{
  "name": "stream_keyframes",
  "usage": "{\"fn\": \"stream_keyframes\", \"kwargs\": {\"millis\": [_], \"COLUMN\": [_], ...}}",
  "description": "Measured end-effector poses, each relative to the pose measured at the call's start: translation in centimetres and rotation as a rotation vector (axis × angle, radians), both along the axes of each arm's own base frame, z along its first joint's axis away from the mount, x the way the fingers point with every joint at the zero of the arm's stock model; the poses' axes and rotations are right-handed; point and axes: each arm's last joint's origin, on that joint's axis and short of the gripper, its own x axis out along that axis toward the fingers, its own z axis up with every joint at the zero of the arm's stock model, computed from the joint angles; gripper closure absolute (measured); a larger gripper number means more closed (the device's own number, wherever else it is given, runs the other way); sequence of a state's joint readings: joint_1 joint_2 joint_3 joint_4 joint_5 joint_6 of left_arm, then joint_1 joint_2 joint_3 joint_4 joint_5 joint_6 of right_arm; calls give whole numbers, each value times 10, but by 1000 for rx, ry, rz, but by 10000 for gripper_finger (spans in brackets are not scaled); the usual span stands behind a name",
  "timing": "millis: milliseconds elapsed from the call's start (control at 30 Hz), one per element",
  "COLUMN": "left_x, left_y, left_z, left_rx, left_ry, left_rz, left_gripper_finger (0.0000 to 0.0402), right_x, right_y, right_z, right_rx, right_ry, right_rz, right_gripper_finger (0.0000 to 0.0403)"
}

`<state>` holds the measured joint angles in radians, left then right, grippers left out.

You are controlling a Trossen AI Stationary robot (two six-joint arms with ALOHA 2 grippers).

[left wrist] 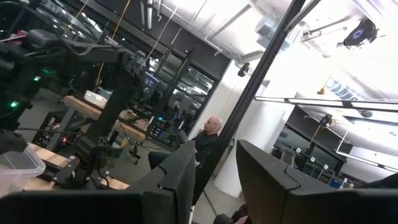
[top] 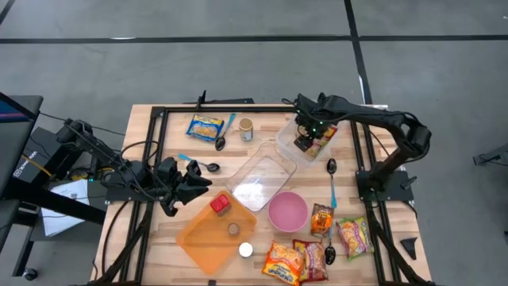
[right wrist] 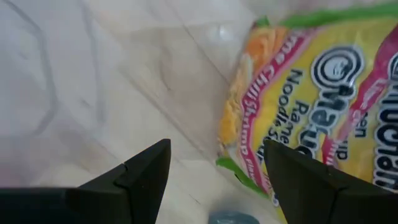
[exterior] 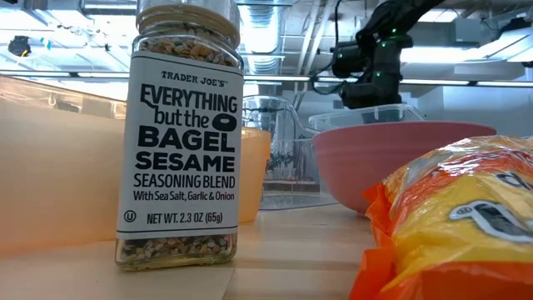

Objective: Pick & Place Food Item
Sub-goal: Put the green noodle pack into the transparent container

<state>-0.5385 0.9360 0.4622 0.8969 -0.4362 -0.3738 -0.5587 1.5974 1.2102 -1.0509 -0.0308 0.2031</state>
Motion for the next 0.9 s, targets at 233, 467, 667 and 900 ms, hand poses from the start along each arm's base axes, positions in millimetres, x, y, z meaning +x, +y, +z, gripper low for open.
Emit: {"fn": "stream_keyframes", "kwargs": {"millis": [233, 467, 667, 900], "left_x": [0, 0, 0, 0], "left_y": [0, 0, 0, 0], "left_z": [0, 0, 0, 0], "left_rx": [-1, -1, -1, -1], "left_ry": [0, 0, 0, 0], "left_rz": [0, 0, 0, -1], "left_gripper_finger": [289, 289, 289, 289], "right_x": [-1, -8, -10, -16], "right_y": [-2, -3, -4, 3], "right_z": [-8, -8, -6, 17], "right_rx": [28, -17, -69, -150], "right_ry": [57, 153, 186, 93], "right_rz": [7, 8, 9, -2], "right_gripper_finger": [149, 149, 149, 149]}}
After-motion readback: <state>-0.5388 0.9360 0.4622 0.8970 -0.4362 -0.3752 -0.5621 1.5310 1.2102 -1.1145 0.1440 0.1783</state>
